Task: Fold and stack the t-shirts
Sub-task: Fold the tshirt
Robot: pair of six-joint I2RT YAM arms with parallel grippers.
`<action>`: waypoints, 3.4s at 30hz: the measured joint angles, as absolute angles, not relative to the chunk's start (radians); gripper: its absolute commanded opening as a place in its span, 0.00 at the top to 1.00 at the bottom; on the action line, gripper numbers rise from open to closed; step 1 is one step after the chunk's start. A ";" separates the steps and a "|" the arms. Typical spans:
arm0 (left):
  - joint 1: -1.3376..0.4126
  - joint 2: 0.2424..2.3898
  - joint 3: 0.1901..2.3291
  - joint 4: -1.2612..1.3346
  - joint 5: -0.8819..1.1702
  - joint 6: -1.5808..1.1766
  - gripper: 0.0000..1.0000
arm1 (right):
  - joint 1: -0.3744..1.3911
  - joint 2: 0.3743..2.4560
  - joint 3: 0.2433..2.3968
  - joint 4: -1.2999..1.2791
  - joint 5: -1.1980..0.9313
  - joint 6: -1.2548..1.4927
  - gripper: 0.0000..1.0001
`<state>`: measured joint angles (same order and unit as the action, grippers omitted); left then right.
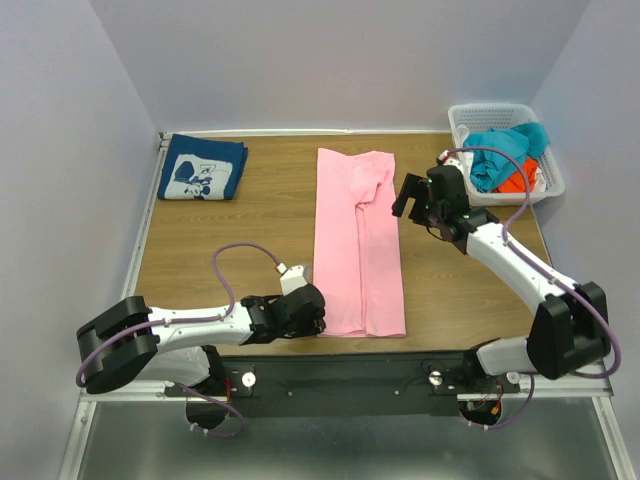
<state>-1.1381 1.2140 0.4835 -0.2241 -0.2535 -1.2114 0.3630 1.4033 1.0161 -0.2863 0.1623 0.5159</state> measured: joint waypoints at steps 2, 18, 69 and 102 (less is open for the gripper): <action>-1.138 1.224 0.476 -0.203 -0.233 -1.212 0.65 | 0.363 1.341 0.978 -0.275 0.182 0.534 0.00; -1.150 1.178 0.414 -0.161 -0.165 -1.263 0.86 | 0.375 1.071 0.651 -0.310 0.105 0.659 0.00; -1.058 1.214 0.629 -0.222 -0.266 -1.079 1.00 | 0.623 0.985 0.584 -0.548 -0.064 0.759 0.99; -0.640 1.616 1.108 -0.076 -0.250 -0.664 1.00 | 0.502 1.479 1.026 -0.226 0.299 0.589 0.99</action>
<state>-0.6399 1.6157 1.1084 -0.0757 -0.2504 -0.6640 0.5018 1.4792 1.0264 -0.2264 0.2993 0.5892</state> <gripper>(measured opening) 0.007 0.013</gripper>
